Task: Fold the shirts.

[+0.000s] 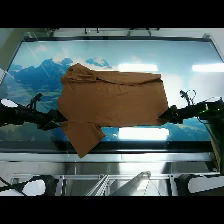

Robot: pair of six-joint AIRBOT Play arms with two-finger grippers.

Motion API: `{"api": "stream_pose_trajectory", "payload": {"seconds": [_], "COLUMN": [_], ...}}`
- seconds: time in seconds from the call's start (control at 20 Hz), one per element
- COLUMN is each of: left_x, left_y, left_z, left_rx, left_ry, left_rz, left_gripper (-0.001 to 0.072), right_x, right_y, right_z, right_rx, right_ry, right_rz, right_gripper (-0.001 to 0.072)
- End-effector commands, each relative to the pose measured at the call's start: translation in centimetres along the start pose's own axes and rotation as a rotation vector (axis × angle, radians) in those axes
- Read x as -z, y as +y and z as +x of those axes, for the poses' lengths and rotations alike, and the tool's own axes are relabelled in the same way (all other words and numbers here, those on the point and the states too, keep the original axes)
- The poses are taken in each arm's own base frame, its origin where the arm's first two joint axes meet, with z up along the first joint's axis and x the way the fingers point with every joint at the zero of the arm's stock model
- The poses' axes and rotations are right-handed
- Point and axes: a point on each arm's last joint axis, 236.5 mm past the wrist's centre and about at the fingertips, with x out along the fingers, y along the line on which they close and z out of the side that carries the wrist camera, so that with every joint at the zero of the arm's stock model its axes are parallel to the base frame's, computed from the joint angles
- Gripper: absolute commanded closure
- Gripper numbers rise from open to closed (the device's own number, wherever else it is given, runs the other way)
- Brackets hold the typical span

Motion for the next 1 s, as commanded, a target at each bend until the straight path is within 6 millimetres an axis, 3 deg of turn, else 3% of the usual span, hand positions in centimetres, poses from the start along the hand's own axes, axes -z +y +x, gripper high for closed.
{"api": "stream_pose_trajectory", "payload": {"seconds": [0.0, 0.05, 0.1, 0.2, 0.25, 0.45, 0.55, 0.6, 0.75, 0.9, 0.95], "left_x": [-1.4, -1.6, -1.9, -2.1, -2.2, -3.4, -3.6, -3.6, -3.7, -3.7, -3.6], "left_y": [0.8, 1.0, 1.1, 0.8, 0.4, 0.3, 0.6, 0.8, 0.6, 0.1, -0.1], "left_z": [2.7, 3.3, 3.7, 3.7, 3.4, 1.6, 1.2, 1.2, 1.4, 1.8, 1.9], "left_rx": [-0.064, -0.066, -0.061, -0.043, -0.03, -0.007, -0.005, -0.004, -0.008, -0.014, -0.014], "left_ry": [-0.036, -0.022, -0.009, 0.033, 0.055, 0.044, 0.036, 0.032, 0.03, 0.034, 0.037], "left_rz": [0.024, 0.02, 0.014, 0.021, 0.029, 0.027, 0.015, 0.011, 0.019, 0.046, 0.052], "left_gripper": [0.0001, 0.0002, 0.0125, 0.0644, 0.0684, 0.0683, 0.0683, 0.0683, 0.0682, 0.0682, 0.0682], "right_x": [-1.7, -1.7, -1.6, -1.5, -1.5, -1.4, -1.0, -0.9, -0.8, -0.2, 0.0], "right_y": [0.0, 0.0, 0.0, -0.1, -0.3, -1.3, -1.6, -1.6, -0.8, 0.6, 0.9], "right_z": [0.4, 0.4, 0.4, 0.3, 0.0, -2.1, -3.1, -3.3, -2.9, -1.0, -0.4], "right_rx": [0.01, 0.01, 0.011, 0.011, 0.011, -0.025, -0.054, -0.064, -0.082, -0.085, -0.082], "right_ry": [-0.06, -0.059, -0.058, -0.053, -0.058, -0.088, -0.089, -0.088, -0.079, -0.027, -0.007], "right_rz": [-0.011, -0.011, -0.012, -0.012, -0.006, 0.047, 0.071, 0.077, 0.067, 0.031, 0.018], "right_gripper": [0.0351, 0.0351, 0.0352, 0.0352, 0.0352, 0.0355, 0.0471, 0.0485, 0.0487, 0.049, 0.0557]}}
